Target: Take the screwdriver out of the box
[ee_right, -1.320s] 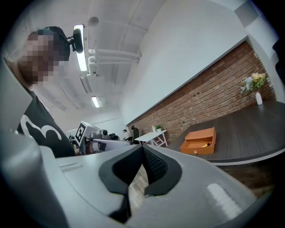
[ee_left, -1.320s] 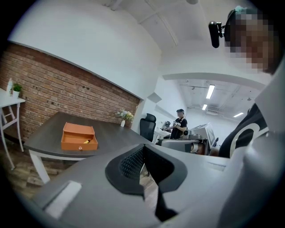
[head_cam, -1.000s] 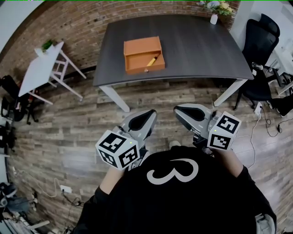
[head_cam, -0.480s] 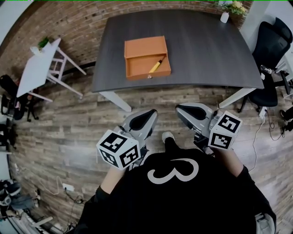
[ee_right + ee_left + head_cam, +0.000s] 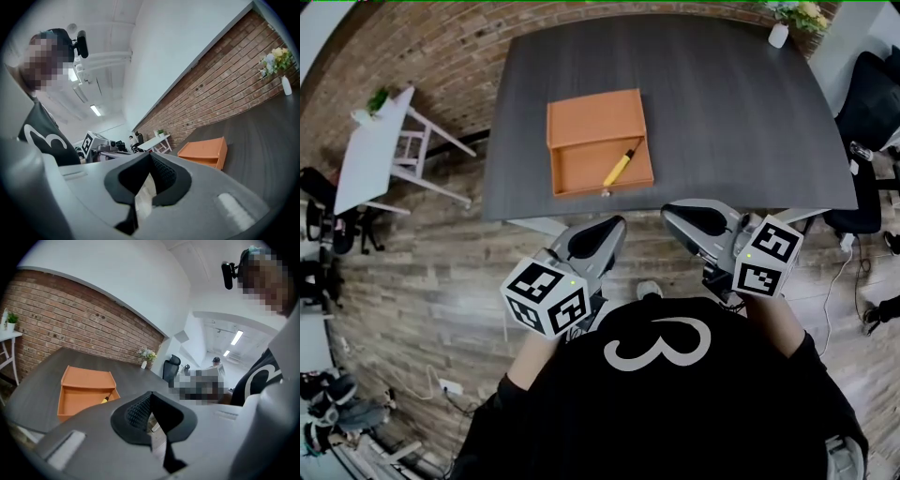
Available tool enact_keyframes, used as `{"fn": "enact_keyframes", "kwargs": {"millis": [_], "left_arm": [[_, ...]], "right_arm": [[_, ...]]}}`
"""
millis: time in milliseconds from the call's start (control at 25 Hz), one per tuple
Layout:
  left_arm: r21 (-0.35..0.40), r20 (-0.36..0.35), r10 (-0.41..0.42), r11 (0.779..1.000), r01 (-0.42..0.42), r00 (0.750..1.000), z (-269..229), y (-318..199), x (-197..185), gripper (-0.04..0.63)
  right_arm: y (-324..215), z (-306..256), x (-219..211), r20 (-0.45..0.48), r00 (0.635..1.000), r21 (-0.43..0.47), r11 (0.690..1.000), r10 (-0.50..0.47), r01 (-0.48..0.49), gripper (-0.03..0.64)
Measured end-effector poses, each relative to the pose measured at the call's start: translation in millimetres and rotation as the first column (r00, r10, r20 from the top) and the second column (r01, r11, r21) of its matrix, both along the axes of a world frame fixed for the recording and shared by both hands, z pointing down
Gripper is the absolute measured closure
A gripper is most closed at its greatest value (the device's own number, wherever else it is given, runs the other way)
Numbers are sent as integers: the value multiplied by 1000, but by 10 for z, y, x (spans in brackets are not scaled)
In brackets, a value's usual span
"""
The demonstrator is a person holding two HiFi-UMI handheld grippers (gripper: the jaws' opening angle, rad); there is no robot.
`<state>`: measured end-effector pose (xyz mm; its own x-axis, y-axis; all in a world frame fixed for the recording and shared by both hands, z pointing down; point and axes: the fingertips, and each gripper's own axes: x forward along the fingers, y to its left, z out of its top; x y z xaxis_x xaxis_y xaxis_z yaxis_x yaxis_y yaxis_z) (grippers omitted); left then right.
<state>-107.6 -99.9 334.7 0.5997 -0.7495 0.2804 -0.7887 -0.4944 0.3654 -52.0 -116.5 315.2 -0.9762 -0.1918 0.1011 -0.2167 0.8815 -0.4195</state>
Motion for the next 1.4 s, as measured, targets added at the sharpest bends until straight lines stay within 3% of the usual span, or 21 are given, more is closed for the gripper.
{"fn": "enact_keyframes", "kwargs": {"millis": [240,320,600,1080,1400], "left_arm": [[-6,41,18,1000,-18,999,19,-445,24,578],[-6,49,25,1000,-25,998,21,-551,31,540],[-31,77,29,999,-27,997,164,-831,-75,506],[-167,186,102,983,-71,977,745,-1383,-289,468],[-289,310,179,954,-87,934,1281,-1656,-348,427]], "right_arm": [[-425,-3,18,-2,1000,7,1000,-4,4,615],[-515,-15,31,1,1000,13,1000,1,-1,615],[-696,88,65,5,999,1,999,36,-36,615],[-1186,340,75,-18,992,-76,989,128,-129,615],[-1393,491,48,-23,986,-128,978,162,-164,615]]}}
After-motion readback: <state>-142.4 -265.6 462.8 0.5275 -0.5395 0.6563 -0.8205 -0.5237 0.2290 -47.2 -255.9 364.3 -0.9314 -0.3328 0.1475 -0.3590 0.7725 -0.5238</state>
